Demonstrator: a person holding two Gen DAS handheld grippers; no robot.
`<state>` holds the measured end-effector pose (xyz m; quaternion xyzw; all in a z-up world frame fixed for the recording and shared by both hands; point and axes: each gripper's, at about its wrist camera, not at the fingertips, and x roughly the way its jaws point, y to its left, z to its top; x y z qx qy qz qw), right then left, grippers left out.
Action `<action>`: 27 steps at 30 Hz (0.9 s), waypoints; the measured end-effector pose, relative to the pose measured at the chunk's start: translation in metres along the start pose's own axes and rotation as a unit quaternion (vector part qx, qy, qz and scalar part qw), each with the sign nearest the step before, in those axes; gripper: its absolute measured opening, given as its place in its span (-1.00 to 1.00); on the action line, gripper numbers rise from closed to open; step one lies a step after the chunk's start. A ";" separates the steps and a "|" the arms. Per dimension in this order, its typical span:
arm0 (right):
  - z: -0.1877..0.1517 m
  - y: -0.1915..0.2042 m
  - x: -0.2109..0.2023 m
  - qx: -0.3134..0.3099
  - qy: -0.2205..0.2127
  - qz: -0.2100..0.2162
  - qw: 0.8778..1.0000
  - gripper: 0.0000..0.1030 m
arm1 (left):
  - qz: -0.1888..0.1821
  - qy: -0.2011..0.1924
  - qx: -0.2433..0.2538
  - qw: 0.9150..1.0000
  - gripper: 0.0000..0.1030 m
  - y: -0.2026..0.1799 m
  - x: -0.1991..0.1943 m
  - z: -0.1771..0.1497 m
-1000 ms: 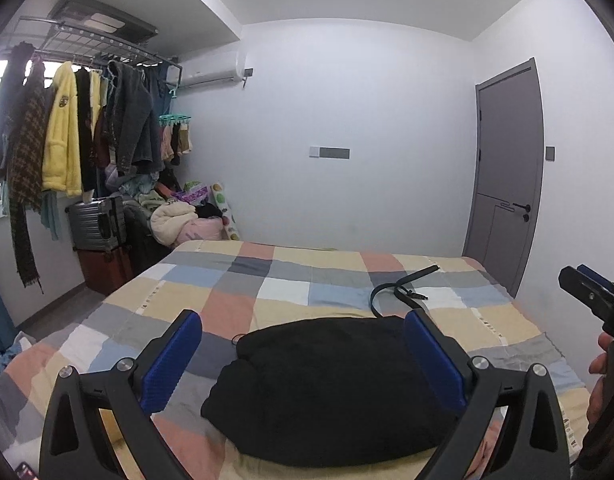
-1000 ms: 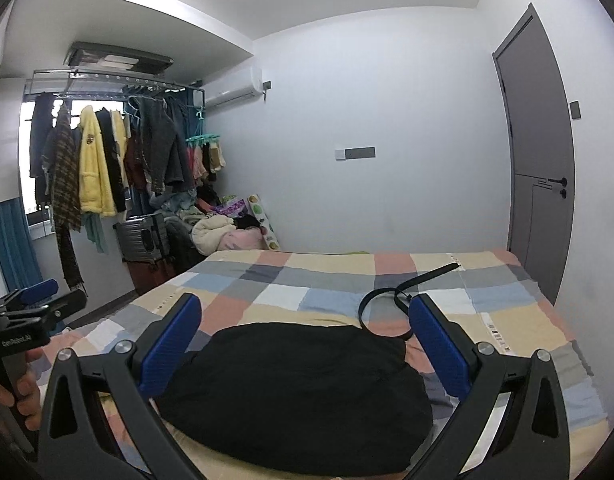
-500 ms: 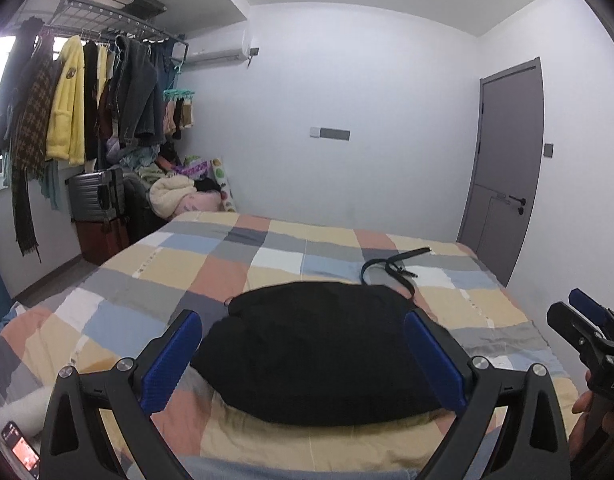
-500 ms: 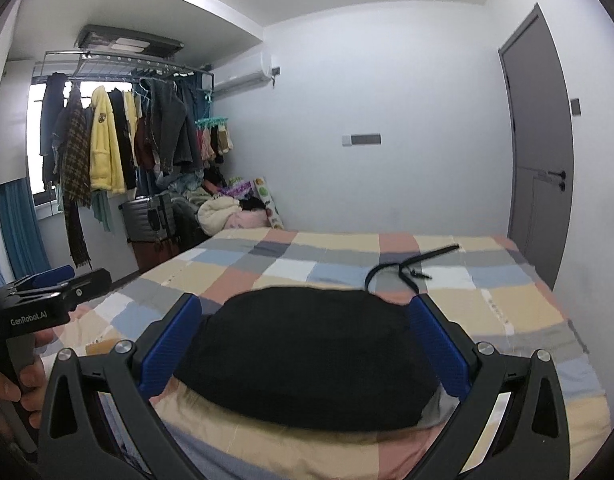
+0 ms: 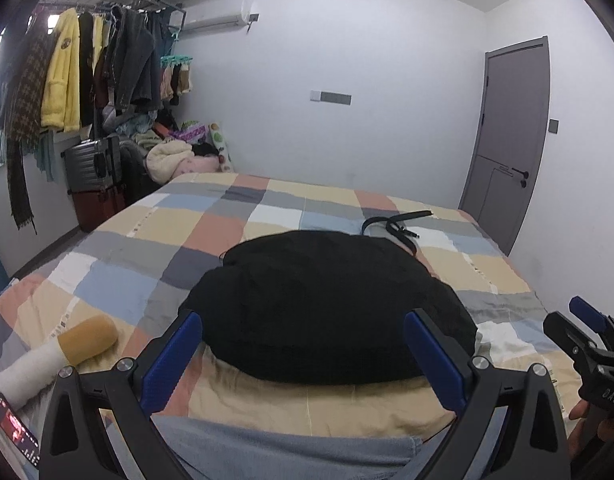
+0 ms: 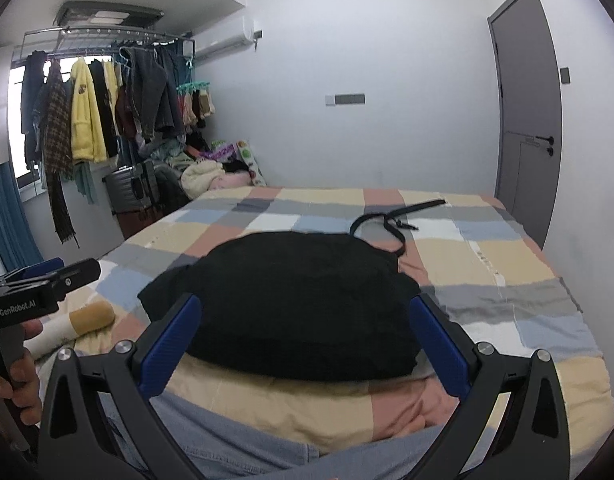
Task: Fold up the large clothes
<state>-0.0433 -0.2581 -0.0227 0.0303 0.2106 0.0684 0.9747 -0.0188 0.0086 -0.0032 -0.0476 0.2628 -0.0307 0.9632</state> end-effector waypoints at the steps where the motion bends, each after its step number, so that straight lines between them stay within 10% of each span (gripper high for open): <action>1: -0.003 -0.001 0.001 0.000 0.004 -0.001 1.000 1.00 | 0.000 0.002 -0.003 1.000 0.98 0.001 0.001 -0.002; 27: -0.012 -0.010 0.007 0.017 0.026 -0.021 0.999 1.00 | 0.002 0.017 0.003 1.000 0.98 -0.003 0.010 -0.007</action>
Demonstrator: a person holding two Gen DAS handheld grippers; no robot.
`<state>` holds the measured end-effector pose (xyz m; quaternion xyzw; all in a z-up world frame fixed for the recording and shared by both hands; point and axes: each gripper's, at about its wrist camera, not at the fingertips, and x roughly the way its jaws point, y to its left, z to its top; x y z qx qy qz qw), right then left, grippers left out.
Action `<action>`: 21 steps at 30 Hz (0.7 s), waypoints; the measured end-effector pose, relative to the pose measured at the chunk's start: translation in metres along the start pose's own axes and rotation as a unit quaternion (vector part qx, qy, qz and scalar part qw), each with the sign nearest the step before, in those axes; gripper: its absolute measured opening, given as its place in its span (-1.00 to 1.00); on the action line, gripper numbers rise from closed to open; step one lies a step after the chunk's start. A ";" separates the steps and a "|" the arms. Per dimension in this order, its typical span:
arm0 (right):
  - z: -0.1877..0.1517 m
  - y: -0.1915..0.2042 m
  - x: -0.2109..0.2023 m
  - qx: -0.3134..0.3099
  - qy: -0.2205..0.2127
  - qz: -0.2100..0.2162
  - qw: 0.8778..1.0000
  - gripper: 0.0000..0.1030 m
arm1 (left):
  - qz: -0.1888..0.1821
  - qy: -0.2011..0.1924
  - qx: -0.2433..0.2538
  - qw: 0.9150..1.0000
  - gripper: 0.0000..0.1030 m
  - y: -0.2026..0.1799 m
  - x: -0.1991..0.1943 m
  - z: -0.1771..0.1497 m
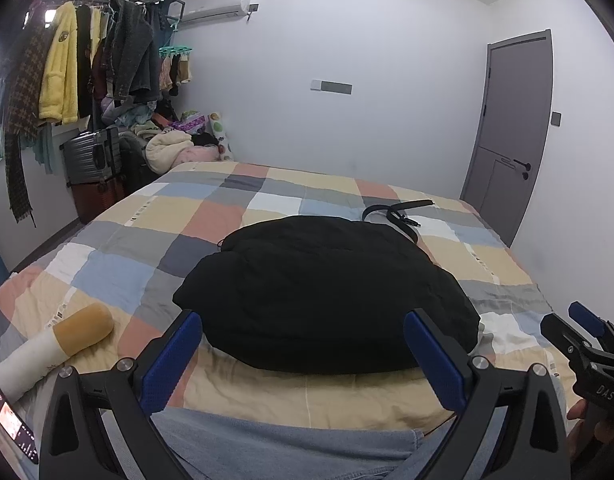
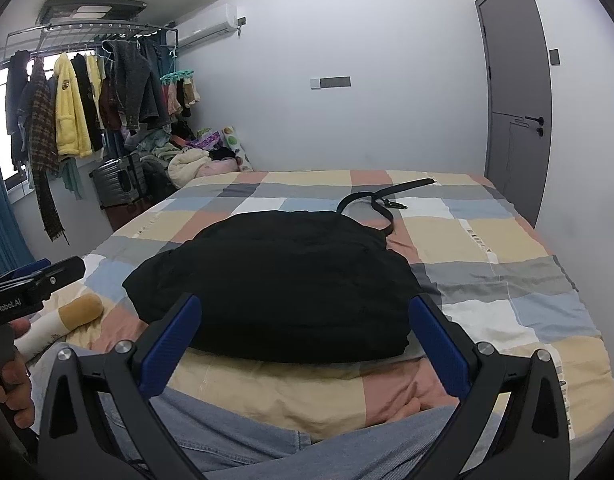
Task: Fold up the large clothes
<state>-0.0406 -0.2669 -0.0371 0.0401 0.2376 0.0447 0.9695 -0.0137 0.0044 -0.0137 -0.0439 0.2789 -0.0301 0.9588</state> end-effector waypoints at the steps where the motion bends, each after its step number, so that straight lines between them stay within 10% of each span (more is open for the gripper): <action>1: 0.000 0.000 0.000 0.000 0.000 0.000 1.000 1.00 | 0.001 0.001 0.001 1.000 0.98 0.000 0.000 0.000; 21: -0.003 0.007 -0.001 0.000 0.001 -0.007 1.000 1.00 | 0.004 0.008 0.001 1.000 0.98 -0.002 0.001 -0.005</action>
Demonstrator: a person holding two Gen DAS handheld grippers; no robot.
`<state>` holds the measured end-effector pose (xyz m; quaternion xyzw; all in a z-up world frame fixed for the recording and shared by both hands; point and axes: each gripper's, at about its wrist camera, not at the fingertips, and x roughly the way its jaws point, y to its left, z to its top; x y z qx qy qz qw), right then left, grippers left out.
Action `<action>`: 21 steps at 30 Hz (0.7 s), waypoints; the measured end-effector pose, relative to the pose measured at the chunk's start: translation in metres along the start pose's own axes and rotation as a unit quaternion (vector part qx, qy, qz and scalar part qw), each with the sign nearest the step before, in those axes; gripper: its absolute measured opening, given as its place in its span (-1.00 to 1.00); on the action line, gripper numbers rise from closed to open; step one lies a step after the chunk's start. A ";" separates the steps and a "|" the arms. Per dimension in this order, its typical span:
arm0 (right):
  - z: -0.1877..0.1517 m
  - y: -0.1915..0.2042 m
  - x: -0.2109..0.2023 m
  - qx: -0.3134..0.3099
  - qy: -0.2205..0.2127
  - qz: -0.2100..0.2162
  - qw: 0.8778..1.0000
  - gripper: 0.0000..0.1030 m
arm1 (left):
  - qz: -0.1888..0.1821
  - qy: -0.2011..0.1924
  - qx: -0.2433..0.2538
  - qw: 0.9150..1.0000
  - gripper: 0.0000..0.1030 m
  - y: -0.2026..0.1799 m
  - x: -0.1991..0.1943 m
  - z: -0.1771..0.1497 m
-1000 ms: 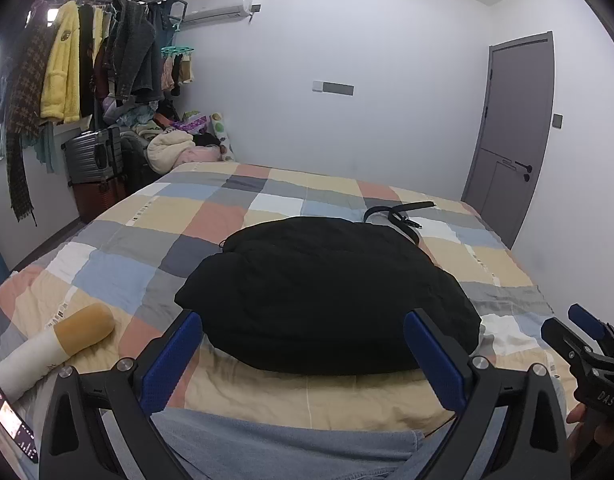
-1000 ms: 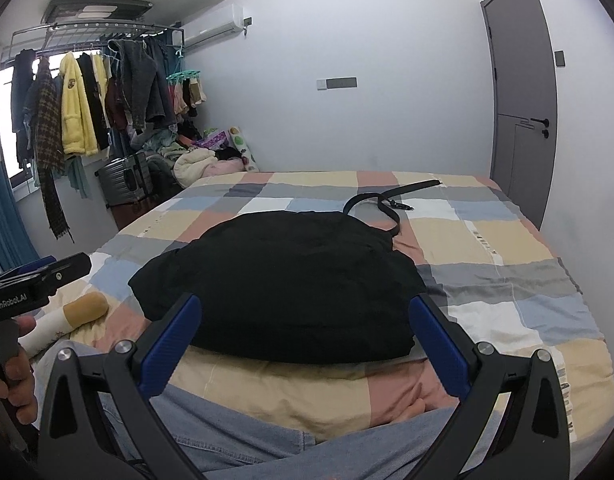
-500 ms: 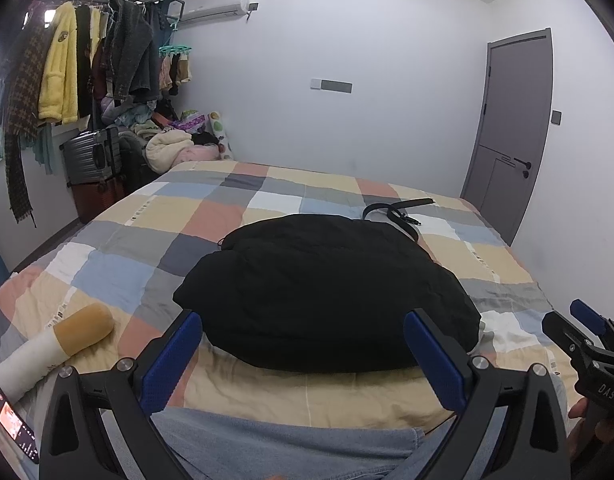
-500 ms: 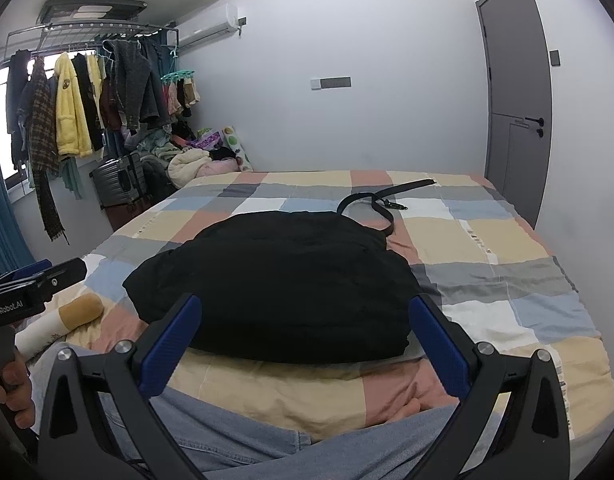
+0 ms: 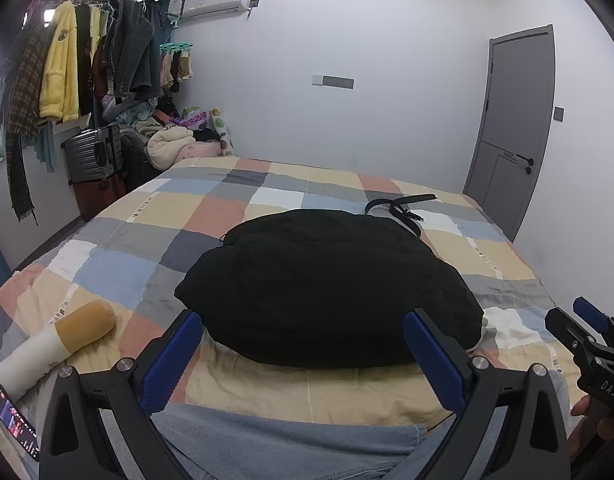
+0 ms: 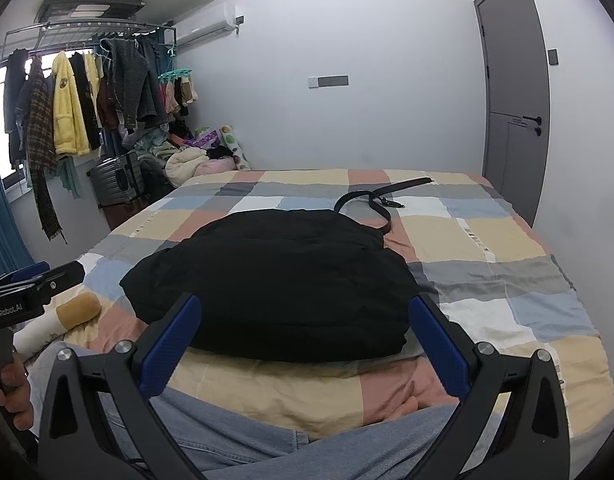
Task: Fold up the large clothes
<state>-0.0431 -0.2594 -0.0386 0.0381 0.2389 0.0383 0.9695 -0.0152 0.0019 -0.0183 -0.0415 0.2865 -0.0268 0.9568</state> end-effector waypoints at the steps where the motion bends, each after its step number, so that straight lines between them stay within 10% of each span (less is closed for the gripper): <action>1: 0.000 0.000 0.000 0.001 0.001 0.000 1.000 1.00 | 0.000 -0.001 0.000 1.000 0.98 0.000 0.000 0.000; 21: -0.002 -0.004 0.000 0.004 0.000 -0.001 1.000 1.00 | -0.003 -0.003 0.003 1.000 0.98 -0.001 -0.002 -0.002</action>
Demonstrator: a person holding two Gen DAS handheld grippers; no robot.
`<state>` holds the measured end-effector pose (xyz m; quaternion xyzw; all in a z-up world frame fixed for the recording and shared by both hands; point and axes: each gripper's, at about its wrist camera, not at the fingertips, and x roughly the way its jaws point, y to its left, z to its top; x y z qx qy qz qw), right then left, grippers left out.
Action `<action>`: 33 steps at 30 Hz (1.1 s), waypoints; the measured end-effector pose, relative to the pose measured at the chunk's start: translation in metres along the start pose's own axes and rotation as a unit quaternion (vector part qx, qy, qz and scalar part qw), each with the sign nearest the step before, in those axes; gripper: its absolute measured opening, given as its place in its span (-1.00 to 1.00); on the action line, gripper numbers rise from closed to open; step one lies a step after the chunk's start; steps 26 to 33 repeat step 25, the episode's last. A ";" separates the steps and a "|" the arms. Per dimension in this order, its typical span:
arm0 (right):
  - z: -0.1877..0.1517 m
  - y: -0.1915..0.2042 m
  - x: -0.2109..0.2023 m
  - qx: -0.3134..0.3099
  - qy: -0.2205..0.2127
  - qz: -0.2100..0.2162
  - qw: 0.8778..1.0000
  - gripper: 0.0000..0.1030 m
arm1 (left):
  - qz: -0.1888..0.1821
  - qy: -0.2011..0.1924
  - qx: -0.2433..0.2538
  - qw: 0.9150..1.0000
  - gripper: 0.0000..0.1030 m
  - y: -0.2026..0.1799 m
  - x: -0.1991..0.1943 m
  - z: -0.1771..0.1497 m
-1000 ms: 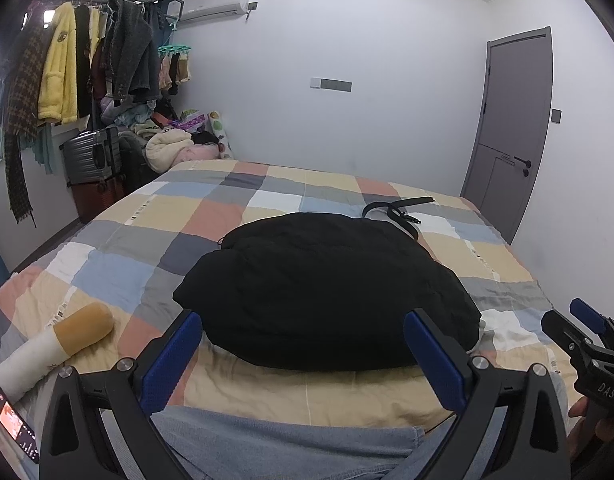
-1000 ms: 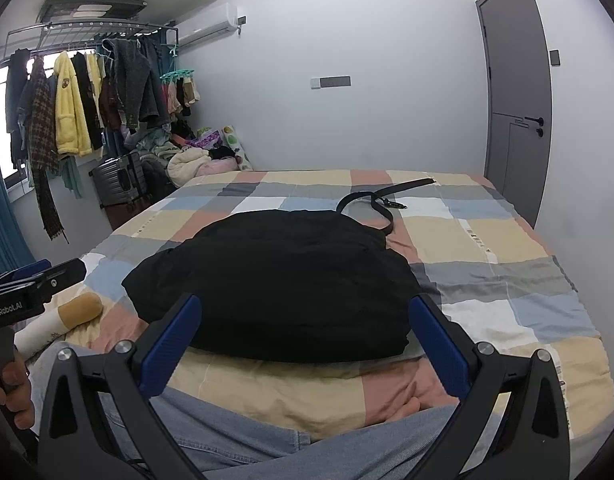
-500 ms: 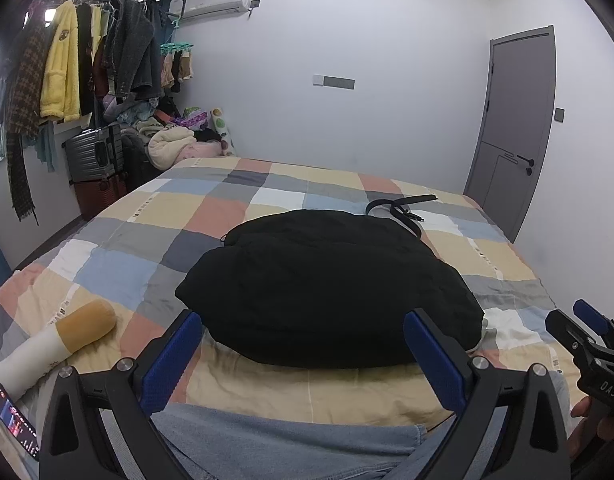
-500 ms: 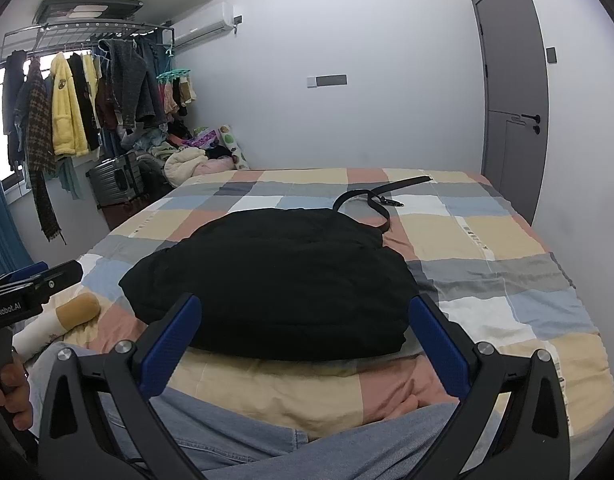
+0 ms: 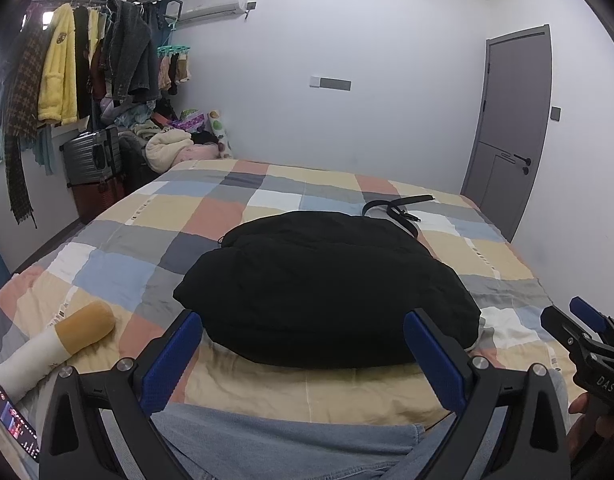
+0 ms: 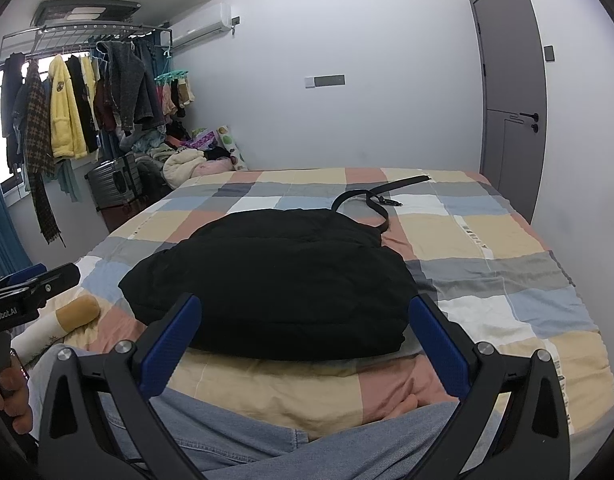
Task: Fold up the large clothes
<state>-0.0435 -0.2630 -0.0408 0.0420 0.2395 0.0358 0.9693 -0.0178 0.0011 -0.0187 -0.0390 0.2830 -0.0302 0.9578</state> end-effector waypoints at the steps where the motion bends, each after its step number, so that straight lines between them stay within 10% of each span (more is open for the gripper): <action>1: 0.000 0.000 0.000 0.000 0.000 0.000 1.000 1.00 | -0.001 0.000 0.000 1.000 0.98 0.000 0.000 0.000; 33: 0.001 -0.004 0.000 0.003 -0.003 -0.001 1.000 1.00 | -0.003 0.000 0.001 1.000 0.98 -0.002 -0.003 0.001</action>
